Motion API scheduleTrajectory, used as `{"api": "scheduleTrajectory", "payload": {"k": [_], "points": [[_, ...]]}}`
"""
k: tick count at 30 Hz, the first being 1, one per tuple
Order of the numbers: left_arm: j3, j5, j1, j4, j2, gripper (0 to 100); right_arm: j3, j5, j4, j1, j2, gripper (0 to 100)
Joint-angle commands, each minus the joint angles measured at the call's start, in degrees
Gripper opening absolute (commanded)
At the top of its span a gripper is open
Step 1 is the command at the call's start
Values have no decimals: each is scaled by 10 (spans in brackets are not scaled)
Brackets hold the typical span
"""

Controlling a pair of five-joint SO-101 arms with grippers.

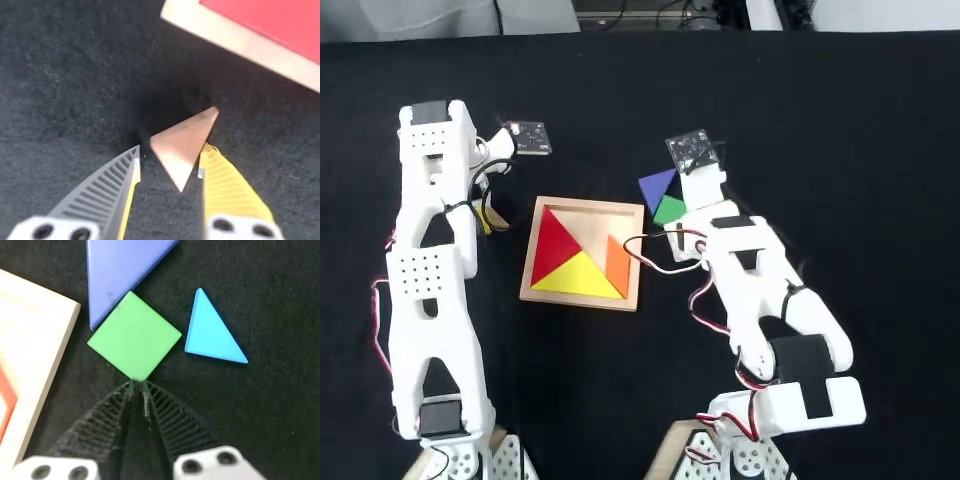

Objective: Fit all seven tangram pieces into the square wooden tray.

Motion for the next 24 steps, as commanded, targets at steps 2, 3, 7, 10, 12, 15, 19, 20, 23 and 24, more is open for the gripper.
{"api": "scheduleTrajectory", "payload": {"k": [2, 3, 7, 10, 12, 15, 19, 20, 23, 24], "points": [[3, -55, 29, 10, -12, 189, -31, 3, 4, 13, -4, 12], [1, -54, 31, 10, -12, 189, -31, 3, 4, 13, -4, 12], [0, -55, 38, 10, -12, 202, -31, 4, 4, 13, -4, 13], [0, -58, 38, 10, -11, 241, -31, 4, 4, 13, -4, 13], [0, -59, 38, 10, -11, 243, -31, 4, 3, 13, -4, 13], [2, -60, 37, 10, -10, 195, -31, 4, 2, 13, -4, 12], [5, -60, 37, 10, -8, 105, -31, 4, 2, 13, -4, 12], [5, -60, 36, 10, -8, 85, -31, 4, 2, 13, -4, 12], [6, -59, 36, 10, -10, 62, -31, 4, 2, 13, -4, 12], [6, -59, 36, 10, -11, 64, -31, 4, 2, 13, -4, 12]]}}
